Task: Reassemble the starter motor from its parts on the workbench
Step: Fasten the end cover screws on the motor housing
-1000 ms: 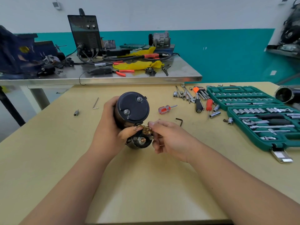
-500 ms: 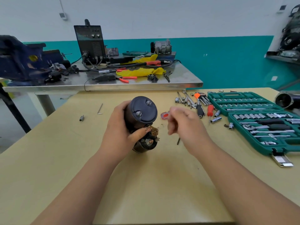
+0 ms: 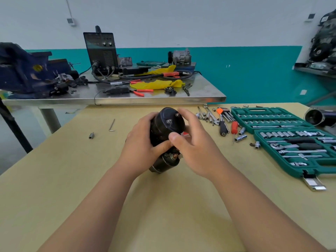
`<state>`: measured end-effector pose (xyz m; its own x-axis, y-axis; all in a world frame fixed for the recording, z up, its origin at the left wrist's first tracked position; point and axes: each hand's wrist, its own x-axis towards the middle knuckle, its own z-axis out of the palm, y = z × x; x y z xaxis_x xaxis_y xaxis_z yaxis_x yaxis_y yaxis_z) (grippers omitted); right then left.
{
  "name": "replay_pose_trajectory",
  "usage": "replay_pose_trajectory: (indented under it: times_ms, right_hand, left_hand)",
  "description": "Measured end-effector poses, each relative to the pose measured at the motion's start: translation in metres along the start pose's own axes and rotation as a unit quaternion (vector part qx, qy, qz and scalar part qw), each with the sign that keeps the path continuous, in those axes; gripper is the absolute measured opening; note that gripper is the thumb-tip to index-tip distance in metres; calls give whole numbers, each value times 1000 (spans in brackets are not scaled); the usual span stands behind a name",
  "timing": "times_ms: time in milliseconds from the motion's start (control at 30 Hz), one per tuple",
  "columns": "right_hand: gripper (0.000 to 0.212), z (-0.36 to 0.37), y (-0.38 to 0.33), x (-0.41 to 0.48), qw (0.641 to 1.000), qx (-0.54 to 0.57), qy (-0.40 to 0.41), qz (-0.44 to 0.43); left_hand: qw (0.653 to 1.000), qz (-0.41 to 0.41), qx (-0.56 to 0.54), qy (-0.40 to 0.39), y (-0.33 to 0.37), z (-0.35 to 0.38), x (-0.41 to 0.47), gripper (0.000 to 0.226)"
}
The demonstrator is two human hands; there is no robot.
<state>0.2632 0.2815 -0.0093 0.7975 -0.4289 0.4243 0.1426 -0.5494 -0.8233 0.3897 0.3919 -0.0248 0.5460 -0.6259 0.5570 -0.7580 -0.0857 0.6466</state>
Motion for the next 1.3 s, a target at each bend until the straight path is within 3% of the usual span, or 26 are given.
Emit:
replay_pose_trajectory:
  times_ms: [100, 200, 300, 400, 500, 600, 733, 867, 933, 1067, 1133, 1200, 1300]
  right_hand:
    - [50, -7, 13, -9, 999, 45, 7, 27]
    - [11, -11, 25, -13, 995, 30, 69, 61]
    - [46, -9, 31, -16, 988, 26, 111, 104]
    - [47, -6, 32, -13, 986, 37, 119, 109]
    - [14, 5, 26, -14, 991, 81, 55, 90]
    - [50, 17, 27, -21, 991, 105, -40, 79]
    - [68, 18, 34, -27, 995, -22, -62, 71]
    - [58, 8, 40, -27, 988, -134, -71, 36]
    - [57, 1, 41, -26, 978, -199, -66, 6]
    - [60, -15, 44, -21, 969, -243, -31, 9]
    - [62, -17, 47, -21, 968, -250, -26, 22]
    - [62, -16, 46, -21, 971, -237, -16, 33]
    - [59, -12, 40, -21, 971, -238, -10, 23]
  left_hand:
    - [1000, -2, -7, -7, -2, -1, -1, 74]
    - [1000, -11, -12, -15, -5, -3, -2, 78]
    - [1000, -17, -2, -20, -7, -5, 0, 76]
    - [1000, -8, 20, -9, -5, -3, 2, 75]
    - [999, -8, 41, 17, -2, 2, 3, 73]
    - [999, -15, 38, 31, 2, 6, -3, 76]
    - [997, -23, -17, 78, 1, 8, -19, 78]
    - [987, 6, -89, 130, -4, 14, -40, 74]
    - [992, 26, -100, 76, -4, 12, -42, 78]
    - [992, 50, -18, -116, 1, -9, -26, 71]
    - [982, 17, -115, -152, 8, -18, -24, 57]
    - [960, -68, -246, -112, 20, -19, -27, 43]
    - [922, -220, -317, -26, 34, -19, -19, 62]
